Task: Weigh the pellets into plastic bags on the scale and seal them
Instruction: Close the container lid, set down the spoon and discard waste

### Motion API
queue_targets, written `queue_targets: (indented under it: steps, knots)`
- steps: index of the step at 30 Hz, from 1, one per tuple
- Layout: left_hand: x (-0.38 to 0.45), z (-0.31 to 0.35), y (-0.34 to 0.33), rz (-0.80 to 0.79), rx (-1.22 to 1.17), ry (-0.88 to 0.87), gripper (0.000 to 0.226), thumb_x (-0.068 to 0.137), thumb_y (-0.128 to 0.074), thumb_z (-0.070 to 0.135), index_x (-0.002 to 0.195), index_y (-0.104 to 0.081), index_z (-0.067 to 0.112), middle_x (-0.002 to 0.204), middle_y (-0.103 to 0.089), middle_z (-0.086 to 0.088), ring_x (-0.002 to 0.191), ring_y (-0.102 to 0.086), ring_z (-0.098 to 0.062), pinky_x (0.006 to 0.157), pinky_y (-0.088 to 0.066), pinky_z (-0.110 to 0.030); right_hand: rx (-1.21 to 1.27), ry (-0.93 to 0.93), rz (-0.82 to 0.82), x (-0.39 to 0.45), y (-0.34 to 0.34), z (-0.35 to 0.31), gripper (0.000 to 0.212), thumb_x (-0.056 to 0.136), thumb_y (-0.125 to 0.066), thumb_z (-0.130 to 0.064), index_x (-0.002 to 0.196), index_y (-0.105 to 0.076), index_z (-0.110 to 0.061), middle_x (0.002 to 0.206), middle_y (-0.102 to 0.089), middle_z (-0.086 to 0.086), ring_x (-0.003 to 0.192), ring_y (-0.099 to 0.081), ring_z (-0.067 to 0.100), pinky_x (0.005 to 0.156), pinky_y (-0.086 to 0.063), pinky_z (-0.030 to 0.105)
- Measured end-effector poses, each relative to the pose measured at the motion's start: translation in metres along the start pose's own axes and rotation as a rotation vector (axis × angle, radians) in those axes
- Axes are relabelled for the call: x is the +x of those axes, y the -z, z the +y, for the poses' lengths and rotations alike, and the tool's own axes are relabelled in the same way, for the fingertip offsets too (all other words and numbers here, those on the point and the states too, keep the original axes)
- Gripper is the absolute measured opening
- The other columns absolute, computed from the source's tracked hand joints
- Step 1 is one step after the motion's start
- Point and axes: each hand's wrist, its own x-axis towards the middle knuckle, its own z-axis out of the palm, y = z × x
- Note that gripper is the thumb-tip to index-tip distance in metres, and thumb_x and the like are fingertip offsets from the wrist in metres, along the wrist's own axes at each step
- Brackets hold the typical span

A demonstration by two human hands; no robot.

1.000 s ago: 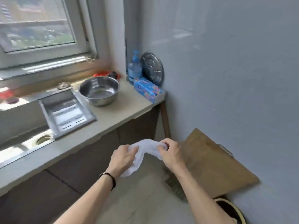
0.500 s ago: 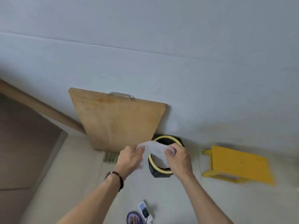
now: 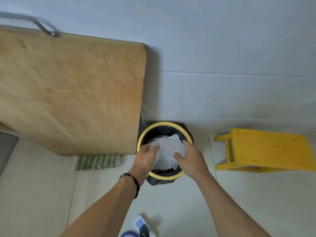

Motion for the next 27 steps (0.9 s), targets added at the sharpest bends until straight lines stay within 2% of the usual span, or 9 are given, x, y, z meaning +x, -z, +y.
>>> queue_targets:
  steps: [4, 10, 12, 16, 18, 21, 25, 27]
  knots:
    - [0.003, -0.019, -0.001, 0.006, 0.287, -0.128, 0.062, 0.096, -0.050, 0.040, 0.150, -0.028, 0.020, 0.152, -0.034, -0.006, 0.136, -0.037, -0.027, 0.106, -0.037, -0.038, -0.243, 0.016, 0.006, 0.000, -0.011, 0.010, 0.057, 0.096, -0.055, -0.037, 0.146, -0.034, -0.020, 0.147, -0.041, 0.002, 0.125, -0.047, 0.030, 0.099, -0.046, 0.045]
    - [-0.030, -0.026, 0.026, 0.058, 0.664, -0.345, 0.060, 0.096, -0.047, 0.038, 0.149, -0.027, 0.018, 0.152, -0.031, -0.002, 0.136, -0.031, -0.024, 0.105, -0.035, -0.038, -0.391, 0.124, 0.089, -0.032, 0.005, -0.005, 0.050, 0.098, -0.050, -0.035, 0.143, -0.035, -0.018, 0.146, -0.042, 0.002, 0.128, -0.043, 0.027, 0.096, -0.044, 0.039]
    - [-0.049, -0.022, 0.042, 0.118, 0.794, -0.445, 0.059, 0.096, -0.046, 0.041, 0.148, -0.028, 0.019, 0.150, -0.033, -0.002, 0.136, -0.031, -0.024, 0.108, -0.032, -0.037, -0.416, 0.181, 0.118, -0.046, 0.014, -0.020, 0.050, 0.097, -0.049, -0.035, 0.142, -0.036, -0.018, 0.146, -0.041, 0.002, 0.130, -0.042, 0.026, 0.096, -0.043, 0.038]
    - [-0.103, -0.012, 0.083, 0.234, 1.027, -0.577, 0.062, 0.096, -0.041, 0.046, 0.149, -0.028, 0.016, 0.154, -0.033, -0.005, 0.147, -0.018, -0.026, 0.119, -0.017, -0.040, -0.458, 0.346, 0.182, -0.082, 0.033, -0.065, 0.055, 0.097, -0.050, -0.033, 0.146, -0.036, -0.014, 0.152, -0.039, 0.007, 0.136, -0.039, 0.027, 0.103, -0.040, 0.041]
    - [-0.134, -0.007, 0.109, 0.327, 1.122, -0.594, 0.064, 0.093, -0.033, 0.051, 0.145, -0.039, 0.013, 0.148, -0.044, -0.008, 0.144, -0.028, -0.028, 0.115, -0.024, -0.043, -0.445, 0.462, 0.238, -0.104, 0.042, -0.096, 0.054, 0.092, -0.058, -0.031, 0.141, -0.046, -0.011, 0.147, -0.046, 0.011, 0.133, -0.046, 0.030, 0.101, -0.044, 0.046]
    - [-0.183, -0.001, 0.149, 0.468, 1.164, -0.589, 0.065, 0.090, -0.032, 0.052, 0.138, -0.047, 0.012, 0.140, -0.053, -0.008, 0.139, -0.038, -0.030, 0.112, -0.033, -0.045, -0.410, 0.635, 0.333, -0.141, 0.054, -0.148, 0.051, 0.086, -0.063, -0.033, 0.131, -0.054, -0.011, 0.136, -0.056, 0.011, 0.120, -0.056, 0.030, 0.091, -0.051, 0.045]
    - [-0.253, 0.006, 0.194, 0.629, 1.127, -0.568, 0.064, 0.092, -0.033, 0.053, 0.140, -0.046, 0.012, 0.142, -0.050, -0.008, 0.140, -0.033, -0.029, 0.115, -0.022, -0.044, -0.369, 0.839, 0.352, -0.204, 0.062, -0.221, 0.054, 0.091, -0.039, -0.041, 0.135, -0.049, -0.012, 0.141, -0.052, 0.011, 0.123, -0.051, 0.031, 0.094, -0.048, 0.048]
    - [-0.289, 0.007, 0.213, 0.709, 1.085, -0.566, 0.063, 0.093, -0.034, 0.052, 0.139, -0.046, 0.012, 0.141, -0.051, -0.008, 0.140, -0.033, -0.029, 0.114, -0.018, -0.043, -0.358, 0.922, 0.349, -0.237, 0.063, -0.255, 0.055, 0.092, -0.036, -0.042, 0.138, -0.045, -0.013, 0.145, -0.049, 0.011, 0.128, -0.049, 0.032, 0.097, -0.046, 0.050]
